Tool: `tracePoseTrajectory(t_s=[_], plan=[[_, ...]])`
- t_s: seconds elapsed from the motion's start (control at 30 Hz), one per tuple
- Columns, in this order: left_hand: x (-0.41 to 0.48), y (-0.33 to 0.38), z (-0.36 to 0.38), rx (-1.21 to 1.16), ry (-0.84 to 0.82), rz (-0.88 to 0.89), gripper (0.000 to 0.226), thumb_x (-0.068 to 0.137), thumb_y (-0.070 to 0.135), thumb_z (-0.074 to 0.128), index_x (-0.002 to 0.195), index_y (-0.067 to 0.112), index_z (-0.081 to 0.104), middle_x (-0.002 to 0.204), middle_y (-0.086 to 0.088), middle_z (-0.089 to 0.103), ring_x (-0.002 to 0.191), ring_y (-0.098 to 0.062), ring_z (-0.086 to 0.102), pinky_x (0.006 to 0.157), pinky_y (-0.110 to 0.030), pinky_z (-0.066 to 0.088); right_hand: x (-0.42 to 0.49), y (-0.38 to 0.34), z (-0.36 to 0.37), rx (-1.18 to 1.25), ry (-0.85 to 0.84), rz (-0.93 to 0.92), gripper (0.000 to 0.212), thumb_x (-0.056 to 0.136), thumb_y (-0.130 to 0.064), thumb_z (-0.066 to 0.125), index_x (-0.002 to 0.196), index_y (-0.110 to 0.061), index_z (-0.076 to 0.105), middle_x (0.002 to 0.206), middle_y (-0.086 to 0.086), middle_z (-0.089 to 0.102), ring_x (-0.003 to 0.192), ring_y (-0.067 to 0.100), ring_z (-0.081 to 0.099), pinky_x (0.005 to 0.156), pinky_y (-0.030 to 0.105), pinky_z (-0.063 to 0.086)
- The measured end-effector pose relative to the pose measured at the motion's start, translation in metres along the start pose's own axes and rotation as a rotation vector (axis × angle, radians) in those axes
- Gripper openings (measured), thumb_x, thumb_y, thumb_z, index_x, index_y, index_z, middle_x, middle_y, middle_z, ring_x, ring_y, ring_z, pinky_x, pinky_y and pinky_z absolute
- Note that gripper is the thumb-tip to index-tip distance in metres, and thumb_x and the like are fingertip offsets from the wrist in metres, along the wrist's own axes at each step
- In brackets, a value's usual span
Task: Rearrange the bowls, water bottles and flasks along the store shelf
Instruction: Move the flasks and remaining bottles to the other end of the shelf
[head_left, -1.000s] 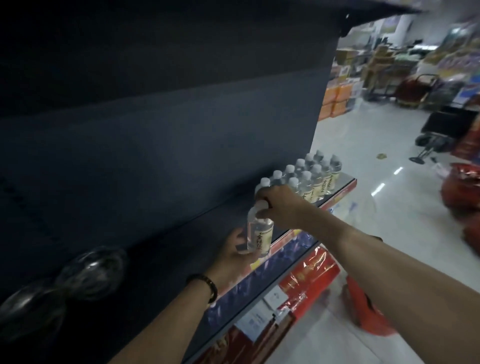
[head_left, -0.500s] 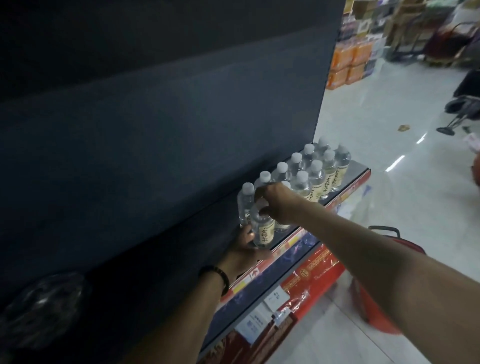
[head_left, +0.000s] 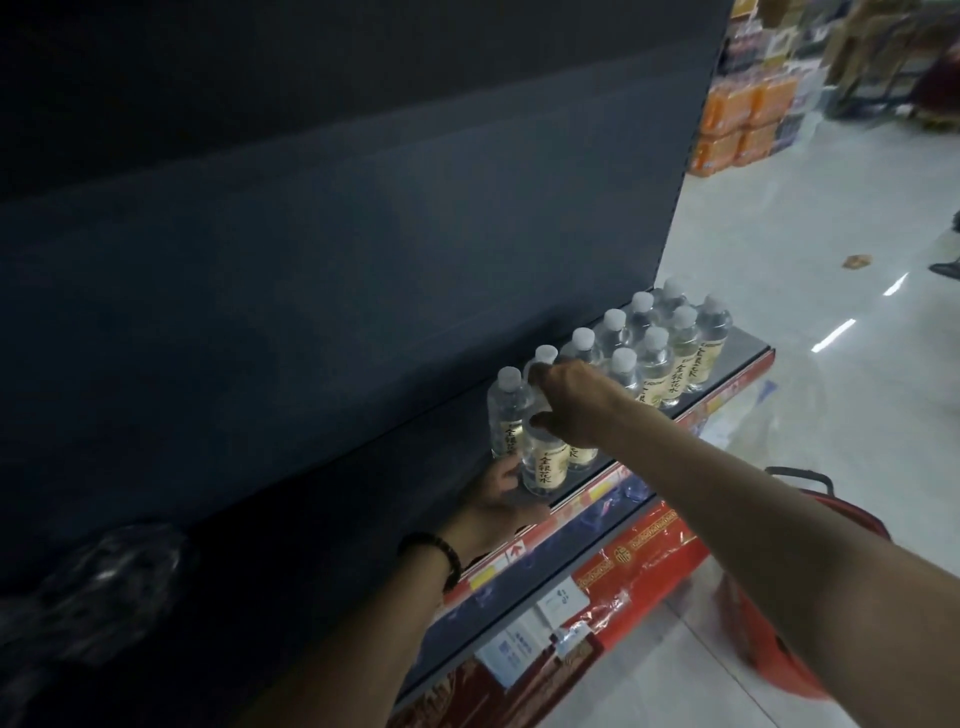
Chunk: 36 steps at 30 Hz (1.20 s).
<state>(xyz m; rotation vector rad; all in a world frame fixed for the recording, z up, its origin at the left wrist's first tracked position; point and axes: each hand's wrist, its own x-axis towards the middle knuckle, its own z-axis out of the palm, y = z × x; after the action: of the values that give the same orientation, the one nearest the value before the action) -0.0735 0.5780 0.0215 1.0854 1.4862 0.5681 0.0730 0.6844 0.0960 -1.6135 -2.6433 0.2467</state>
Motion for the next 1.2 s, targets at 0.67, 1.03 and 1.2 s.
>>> tracePoseTrajectory(t_s=[0.67,1.03,1.2], plan=[[-0.364,-0.228,-0.305,0.773,0.721,-0.194,0.032,0.096,0.044,0.054,0.114,0.029,0.076,0.111,0.008,0.079,0.104,-0.014,0.074,0.089,-0.029,0.057,-0.066,-0.481,0.06,0.168,-0.149,-0.83,0.032,0.097,-0.052,0.057,0.12,-0.032,0.067,0.124,0.001,0.07,0.116,0.026,0.066,0.098,0.036,0.053],[-0.638,-0.443,-0.469,0.509,0.975,-0.396,0.02,0.1,0.033,0.066,0.117,0.033,0.076,0.113,0.008,0.078,0.103,-0.015,0.074,0.085,-0.035,0.06,-0.156,-0.852,0.135,0.128,-0.334,-1.034,0.036,0.099,-0.047,0.066,0.131,-0.03,0.061,0.132,-0.004,0.059,0.117,0.02,0.062,0.098,0.039,0.053],[-0.708,-0.521,-0.524,0.355,1.057,-0.445,0.021,0.098,0.035,0.069,0.119,0.034,0.073,0.115,0.008,0.075,0.106,-0.012,0.073,0.092,-0.037,0.061,-0.196,-0.998,0.18,0.125,-0.397,-1.097,0.035,0.1,-0.041,0.065,0.13,-0.023,0.06,0.132,0.004,0.058,0.119,0.025,0.06,0.099,0.04,0.053]])
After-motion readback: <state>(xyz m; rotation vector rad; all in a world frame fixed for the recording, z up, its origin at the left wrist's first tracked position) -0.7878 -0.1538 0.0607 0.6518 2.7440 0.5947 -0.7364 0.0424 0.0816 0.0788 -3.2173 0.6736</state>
